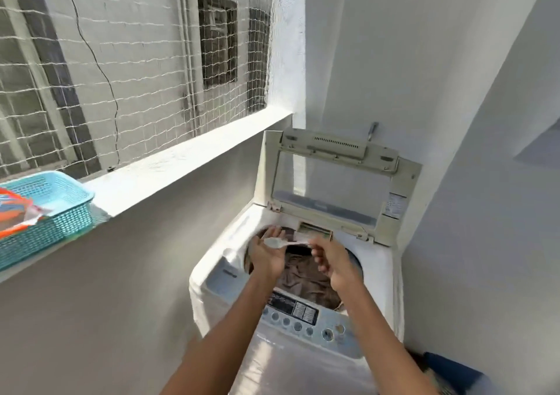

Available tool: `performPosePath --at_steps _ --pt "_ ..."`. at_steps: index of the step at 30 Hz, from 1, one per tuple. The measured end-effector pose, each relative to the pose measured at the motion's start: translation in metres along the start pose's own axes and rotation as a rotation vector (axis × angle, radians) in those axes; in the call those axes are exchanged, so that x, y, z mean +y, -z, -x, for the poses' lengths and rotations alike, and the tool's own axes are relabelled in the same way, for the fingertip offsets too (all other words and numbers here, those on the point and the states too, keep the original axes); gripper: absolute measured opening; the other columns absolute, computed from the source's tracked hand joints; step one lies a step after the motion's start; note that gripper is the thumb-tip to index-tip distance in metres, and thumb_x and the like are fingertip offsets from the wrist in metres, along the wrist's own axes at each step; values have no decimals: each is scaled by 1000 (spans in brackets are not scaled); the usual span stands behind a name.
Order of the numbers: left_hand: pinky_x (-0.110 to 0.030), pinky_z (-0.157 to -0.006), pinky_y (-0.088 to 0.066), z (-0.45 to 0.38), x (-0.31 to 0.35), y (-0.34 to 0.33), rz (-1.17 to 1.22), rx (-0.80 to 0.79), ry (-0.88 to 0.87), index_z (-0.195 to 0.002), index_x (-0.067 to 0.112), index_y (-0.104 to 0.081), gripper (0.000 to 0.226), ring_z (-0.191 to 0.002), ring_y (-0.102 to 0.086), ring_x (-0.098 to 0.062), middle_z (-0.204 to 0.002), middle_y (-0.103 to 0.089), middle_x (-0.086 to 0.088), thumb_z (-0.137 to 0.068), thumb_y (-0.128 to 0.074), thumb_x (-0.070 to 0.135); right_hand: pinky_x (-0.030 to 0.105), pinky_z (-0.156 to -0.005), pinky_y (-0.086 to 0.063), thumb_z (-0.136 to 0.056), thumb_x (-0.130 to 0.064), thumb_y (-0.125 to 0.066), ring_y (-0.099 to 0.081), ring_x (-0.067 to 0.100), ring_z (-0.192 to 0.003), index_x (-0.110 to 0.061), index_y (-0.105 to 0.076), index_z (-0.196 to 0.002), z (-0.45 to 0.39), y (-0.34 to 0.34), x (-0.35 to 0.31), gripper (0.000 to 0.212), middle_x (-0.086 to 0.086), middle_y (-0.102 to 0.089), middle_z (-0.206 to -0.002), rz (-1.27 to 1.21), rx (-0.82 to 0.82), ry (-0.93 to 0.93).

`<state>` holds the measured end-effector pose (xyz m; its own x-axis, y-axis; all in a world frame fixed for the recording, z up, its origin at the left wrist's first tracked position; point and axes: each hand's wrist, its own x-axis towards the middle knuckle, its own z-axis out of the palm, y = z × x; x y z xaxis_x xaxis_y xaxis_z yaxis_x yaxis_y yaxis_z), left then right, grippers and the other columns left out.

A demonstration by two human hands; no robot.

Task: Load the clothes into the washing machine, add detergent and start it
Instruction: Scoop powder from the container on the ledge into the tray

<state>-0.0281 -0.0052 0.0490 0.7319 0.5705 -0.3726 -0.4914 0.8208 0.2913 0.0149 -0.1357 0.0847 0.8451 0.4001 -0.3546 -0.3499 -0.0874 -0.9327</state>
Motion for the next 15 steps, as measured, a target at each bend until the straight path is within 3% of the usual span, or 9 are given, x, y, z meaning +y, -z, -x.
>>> performPosePath --at_steps 3,6,8,10,11,15 --pt "-39 -111 -28 -29 -25 -1 -49 10 104 -133 -5 -40 50 -135 -38 -34 -139 -43 -24 -102 -19 28 16 -35 -24 -82 -15 -65 -39 4 -37 -12 -63 -68 -30 14 20 14 -6 -54 -46 -63 68 -54" --pt "-38 -108 -29 -69 -44 5 -137 51 175 -136 -6 -40 54 -123 -49 -34 -132 -51 -23 -101 -18 29 15 -33 -25 -82 -15 -66 -39 2 -34 -12 -63 -68 -61 23 38 15 -7 -54 -45 -132 138 -117" --pt "-38 -97 -37 -101 -55 7 -157 65 213 -120 -5 -50 50 -99 -56 -30 -112 -56 -20 -101 -19 29 14 -31 -25 -83 -14 -65 -38 1 -32 -11 -63 -68 -85 28 46 15 -7 -53 -43 -197 197 -157" --pt "-37 -88 -41 -126 -63 5 -153 74 259 -102 -4 -54 47 -92 -55 -29 -108 -54 -20 -101 -20 28 12 -30 -24 -85 -13 -63 -38 1 -30 -9 -63 -72 -105 32 49 14 -6 -52 -41 -260 255 -189" --pt "-37 -90 -40 -144 -66 2 -177 76 273 -103 -3 -54 46 -95 -55 -30 -112 -54 -20 -101 -19 27 12 -30 -25 -86 -13 -63 -38 0 -30 -9 -63 -73 -119 34 50 13 -7 -52 -40 -297 286 -197" --pt "-32 -99 -35 -210 -76 -7 -255 50 322 -138 -3 -41 50 -127 -45 -30 -137 -48 -18 -103 -17 25 11 -31 -26 -85 -11 -64 -41 1 -31 -8 -65 -74 -172 38 50 11 -6 -54 -42 -388 417 -201"
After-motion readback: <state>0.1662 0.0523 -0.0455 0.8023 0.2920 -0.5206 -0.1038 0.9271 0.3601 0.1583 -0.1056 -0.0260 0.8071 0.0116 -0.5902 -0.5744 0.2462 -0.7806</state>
